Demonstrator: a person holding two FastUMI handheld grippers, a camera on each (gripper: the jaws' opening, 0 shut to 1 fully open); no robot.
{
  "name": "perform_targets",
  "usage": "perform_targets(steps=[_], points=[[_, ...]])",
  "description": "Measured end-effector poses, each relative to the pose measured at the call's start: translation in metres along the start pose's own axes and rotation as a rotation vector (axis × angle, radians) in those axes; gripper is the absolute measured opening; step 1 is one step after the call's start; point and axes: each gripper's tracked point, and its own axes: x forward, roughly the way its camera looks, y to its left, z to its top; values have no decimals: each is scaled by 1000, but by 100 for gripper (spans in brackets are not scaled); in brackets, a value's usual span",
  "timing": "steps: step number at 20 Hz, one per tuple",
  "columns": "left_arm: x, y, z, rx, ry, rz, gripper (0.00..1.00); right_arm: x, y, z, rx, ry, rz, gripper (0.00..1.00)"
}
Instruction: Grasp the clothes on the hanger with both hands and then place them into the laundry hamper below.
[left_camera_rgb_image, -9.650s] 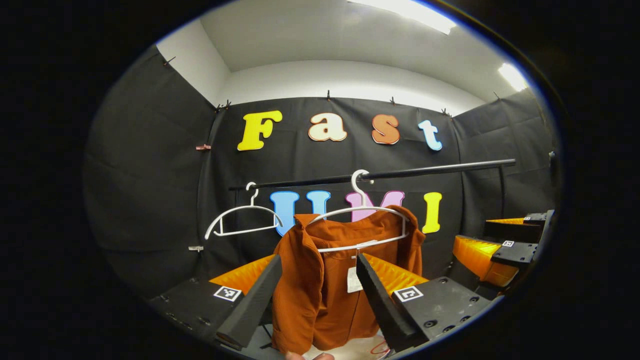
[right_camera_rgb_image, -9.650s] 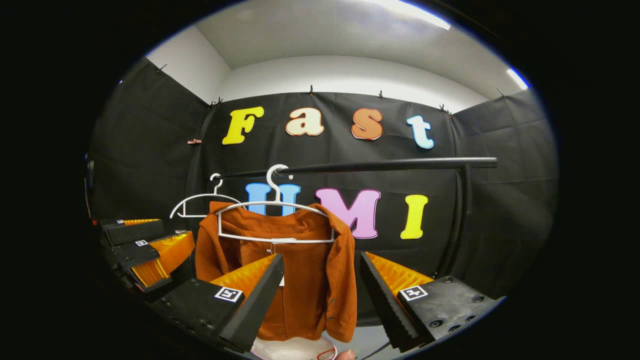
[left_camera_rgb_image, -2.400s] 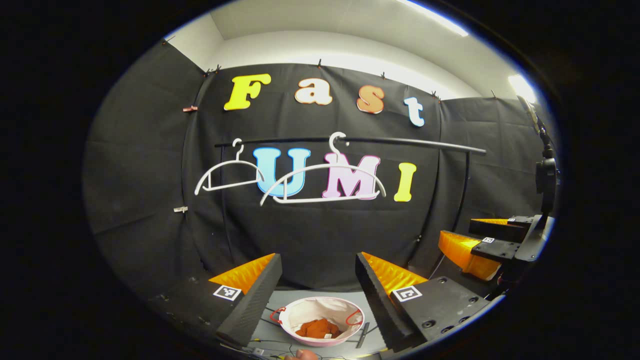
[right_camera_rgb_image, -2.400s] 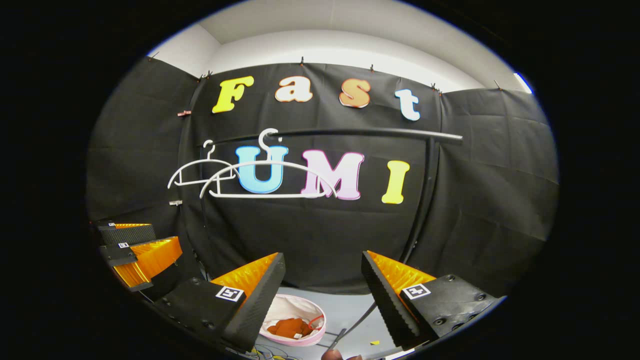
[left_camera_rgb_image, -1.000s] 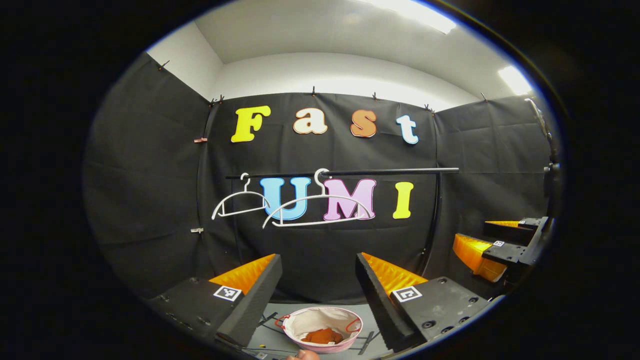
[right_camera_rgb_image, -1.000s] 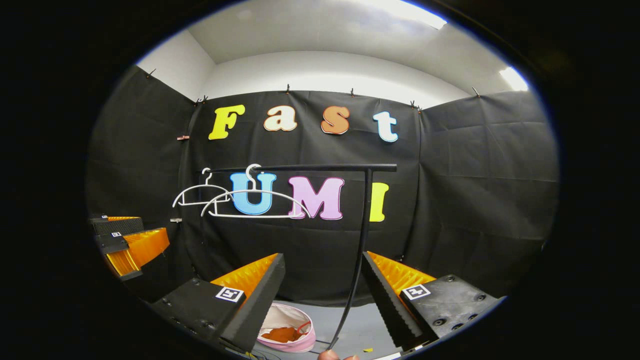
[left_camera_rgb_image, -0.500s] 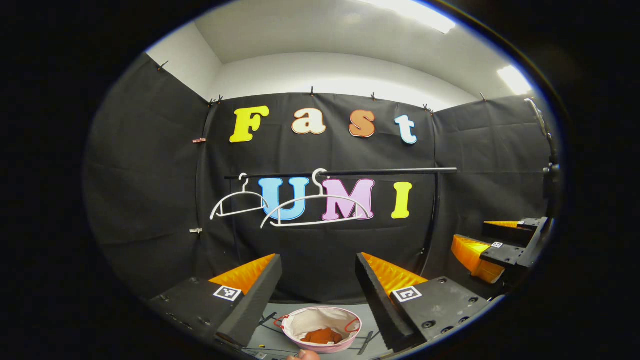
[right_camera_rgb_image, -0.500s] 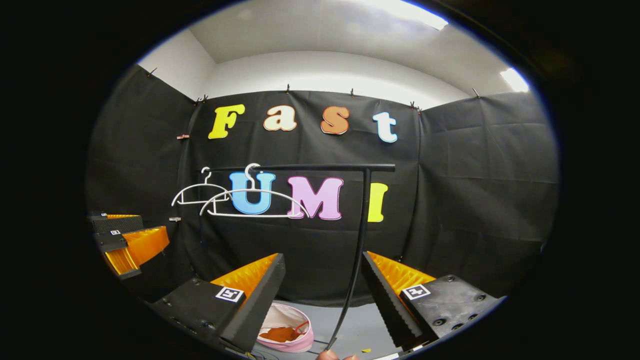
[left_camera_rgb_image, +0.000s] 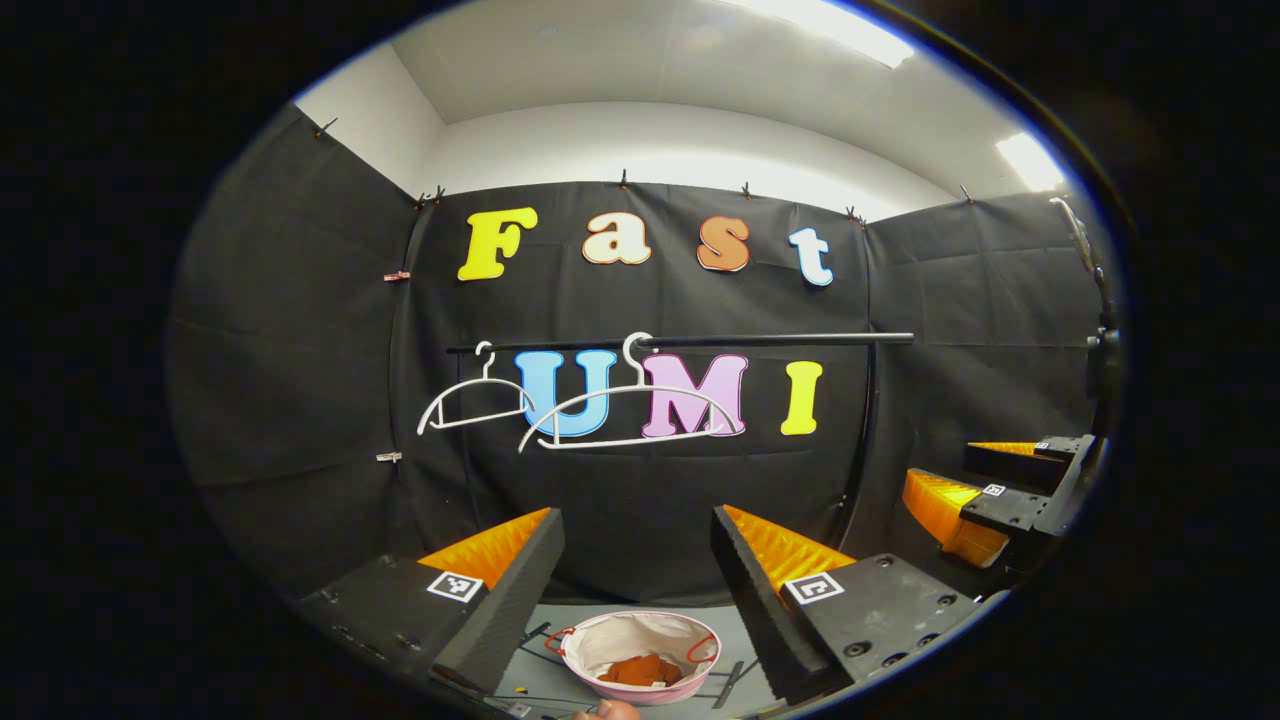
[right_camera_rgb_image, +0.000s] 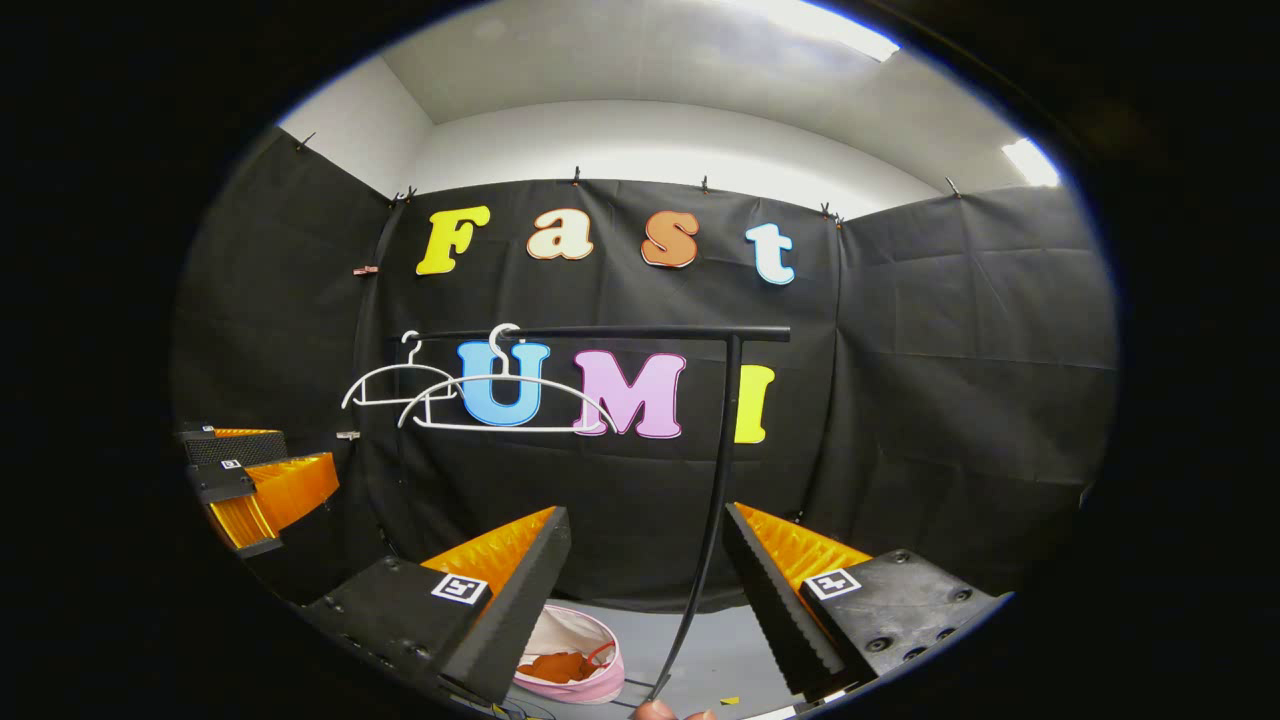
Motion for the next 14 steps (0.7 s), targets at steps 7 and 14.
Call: perform_targets(steps=[7,14], points=[[2,0,1,-2,2,0,94,5,3,0,-6,-2,-7,99],[5,3,0,4,-4,8,94,17,10,-4,-7,5,-5,99]])
